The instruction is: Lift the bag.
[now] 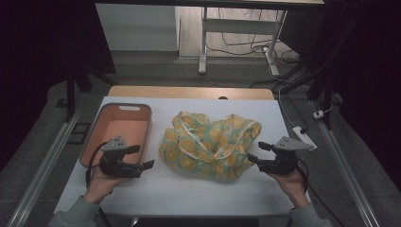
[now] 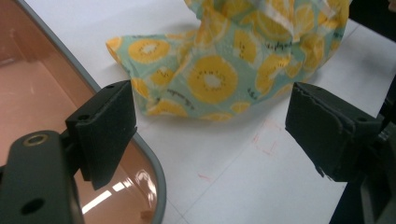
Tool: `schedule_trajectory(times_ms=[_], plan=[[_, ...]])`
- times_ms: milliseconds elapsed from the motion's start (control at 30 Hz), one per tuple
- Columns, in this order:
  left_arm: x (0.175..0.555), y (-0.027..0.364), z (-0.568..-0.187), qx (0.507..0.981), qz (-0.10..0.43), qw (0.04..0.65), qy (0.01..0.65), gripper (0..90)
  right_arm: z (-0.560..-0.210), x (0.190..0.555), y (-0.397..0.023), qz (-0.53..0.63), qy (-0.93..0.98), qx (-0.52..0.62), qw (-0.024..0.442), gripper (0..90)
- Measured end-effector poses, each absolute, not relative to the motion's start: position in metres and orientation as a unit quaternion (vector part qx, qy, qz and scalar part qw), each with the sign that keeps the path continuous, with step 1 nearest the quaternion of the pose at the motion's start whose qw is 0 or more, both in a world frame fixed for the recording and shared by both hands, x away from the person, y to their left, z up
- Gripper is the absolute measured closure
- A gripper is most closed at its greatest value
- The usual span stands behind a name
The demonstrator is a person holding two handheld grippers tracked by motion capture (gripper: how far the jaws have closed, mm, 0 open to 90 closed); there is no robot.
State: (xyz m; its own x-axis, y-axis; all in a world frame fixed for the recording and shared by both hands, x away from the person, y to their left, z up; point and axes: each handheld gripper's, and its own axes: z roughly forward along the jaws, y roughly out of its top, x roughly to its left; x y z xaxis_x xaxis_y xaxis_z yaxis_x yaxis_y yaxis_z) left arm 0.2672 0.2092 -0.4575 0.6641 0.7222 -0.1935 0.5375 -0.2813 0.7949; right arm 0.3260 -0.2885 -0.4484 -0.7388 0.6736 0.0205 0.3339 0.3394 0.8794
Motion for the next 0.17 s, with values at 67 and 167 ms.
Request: schedule_trajectory(times_ms=[67, 167], plan=[[0.2668, 0.2097, -0.4584, 0.794, 0.103, 0.450, 0.394, 16.2, -0.4473, 0.3246, -0.2872, 0.484, 0.798, 0.310, 0.181, 31.7], [0.2670, 0.2106, -0.4582, 0.794, 0.106, 0.452, 0.393, 16.2, -0.4483, 0.3223, -0.2873, 0.486, 0.798, 0.306, 0.183, 31.6]])
